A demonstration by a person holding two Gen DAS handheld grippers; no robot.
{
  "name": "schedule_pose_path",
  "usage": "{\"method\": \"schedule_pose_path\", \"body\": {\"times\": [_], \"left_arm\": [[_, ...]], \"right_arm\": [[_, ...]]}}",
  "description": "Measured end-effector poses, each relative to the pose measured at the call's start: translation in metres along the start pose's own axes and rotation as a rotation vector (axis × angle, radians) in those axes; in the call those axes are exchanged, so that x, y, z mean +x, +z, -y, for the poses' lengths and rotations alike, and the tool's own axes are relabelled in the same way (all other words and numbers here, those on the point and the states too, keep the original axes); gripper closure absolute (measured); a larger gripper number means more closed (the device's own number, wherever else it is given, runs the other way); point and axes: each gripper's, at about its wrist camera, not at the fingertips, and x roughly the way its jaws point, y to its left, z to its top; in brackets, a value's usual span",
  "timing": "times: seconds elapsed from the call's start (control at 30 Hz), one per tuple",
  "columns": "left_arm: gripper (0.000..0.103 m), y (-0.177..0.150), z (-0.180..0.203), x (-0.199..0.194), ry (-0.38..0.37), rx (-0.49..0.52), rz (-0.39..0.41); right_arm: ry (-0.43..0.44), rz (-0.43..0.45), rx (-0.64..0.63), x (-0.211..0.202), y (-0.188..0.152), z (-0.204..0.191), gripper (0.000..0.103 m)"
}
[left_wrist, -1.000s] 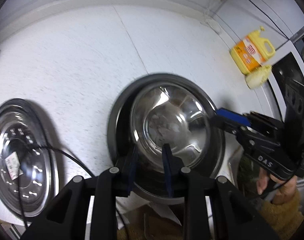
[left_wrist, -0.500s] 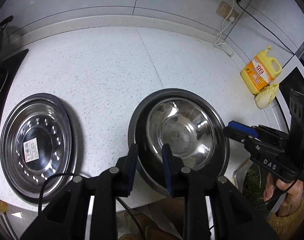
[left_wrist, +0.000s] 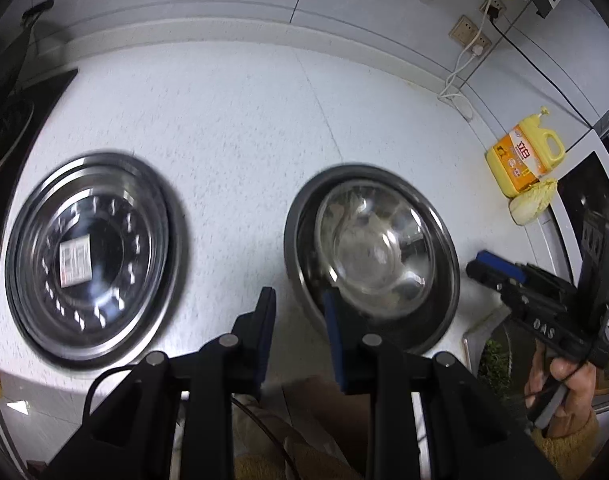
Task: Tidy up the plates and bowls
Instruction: 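Close both tools on the rim of the nested bowl stack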
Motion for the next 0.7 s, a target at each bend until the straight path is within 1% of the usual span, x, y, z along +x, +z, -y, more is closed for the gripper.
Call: {"method": "schedule_pose_path", "body": {"times": [0.07,0.13,0.2,0.27,0.37,0.47,0.7], "left_arm": [[0.079,-0.009,-0.004,-0.001,-0.015,-0.021,-0.022],[0.078,-0.014,-0.007,0.001,-0.043,-0.040,-0.041],[0.078,-0.015,-0.009,0.005,-0.052,-0.057,-0.048],[0.078,-0.011,-0.011,0.009,-0.043,-0.060,-0.036],[0.078,-0.003,-0.012,0.015,-0.056,-0.065,-0.032],[0.078,0.005,-0.011,0.023,-0.041,-0.050,-0.027],[0.077,0.025,-0.016,0.048,-0.038,-0.041,-0.060]], "right_arm": [[-0.007,0.004,0.004,-0.003,-0.002,0.002,0.073],[-0.010,0.004,0.009,-0.003,-0.003,0.003,0.072],[-0.010,0.004,0.013,-0.002,-0.004,0.004,0.072],[-0.006,0.001,0.017,0.000,-0.004,0.006,0.072],[-0.005,-0.006,0.019,0.003,-0.005,0.007,0.072],[-0.004,-0.015,0.021,0.007,-0.006,0.009,0.072],[0.009,-0.040,0.037,0.017,-0.006,0.016,0.072]]}}
